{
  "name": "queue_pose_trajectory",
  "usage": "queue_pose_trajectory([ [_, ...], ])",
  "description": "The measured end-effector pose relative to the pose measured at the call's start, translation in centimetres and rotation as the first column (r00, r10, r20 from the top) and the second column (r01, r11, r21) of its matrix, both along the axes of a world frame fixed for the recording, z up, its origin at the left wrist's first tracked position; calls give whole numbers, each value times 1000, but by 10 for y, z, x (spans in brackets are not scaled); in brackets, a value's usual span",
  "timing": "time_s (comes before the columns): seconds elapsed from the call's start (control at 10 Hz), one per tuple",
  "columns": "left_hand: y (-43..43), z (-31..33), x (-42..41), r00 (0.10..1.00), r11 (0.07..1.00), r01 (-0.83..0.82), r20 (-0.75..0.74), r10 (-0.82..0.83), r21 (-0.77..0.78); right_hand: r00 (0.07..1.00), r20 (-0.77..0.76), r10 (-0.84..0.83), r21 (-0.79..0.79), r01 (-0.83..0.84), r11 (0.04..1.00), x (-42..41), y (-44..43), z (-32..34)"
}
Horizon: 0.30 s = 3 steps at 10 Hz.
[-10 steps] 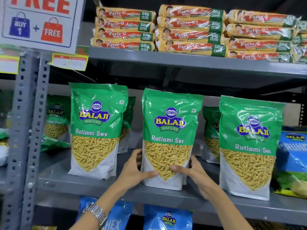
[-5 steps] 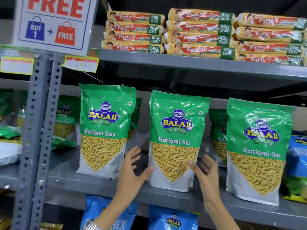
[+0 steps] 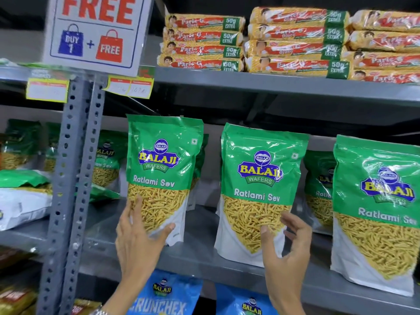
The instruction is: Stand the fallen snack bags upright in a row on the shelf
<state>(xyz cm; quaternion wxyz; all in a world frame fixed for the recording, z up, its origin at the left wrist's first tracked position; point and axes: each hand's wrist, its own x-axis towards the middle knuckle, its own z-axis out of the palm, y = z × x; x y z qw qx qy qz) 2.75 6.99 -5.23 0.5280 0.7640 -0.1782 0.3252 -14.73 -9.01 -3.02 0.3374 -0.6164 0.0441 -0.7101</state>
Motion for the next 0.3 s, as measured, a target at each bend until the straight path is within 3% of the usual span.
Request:
queue_pose_trajectory([
  [0.2,-3,-3,1,1000,999,3,1,-3,-54,995,-78,-59,-94,51,994,1,-4,-6],
  [0.3,-8,-6,-7,996,997,-36,84,41,-62,993,-67,-93,-83,87,993,-5,-6,-9],
])
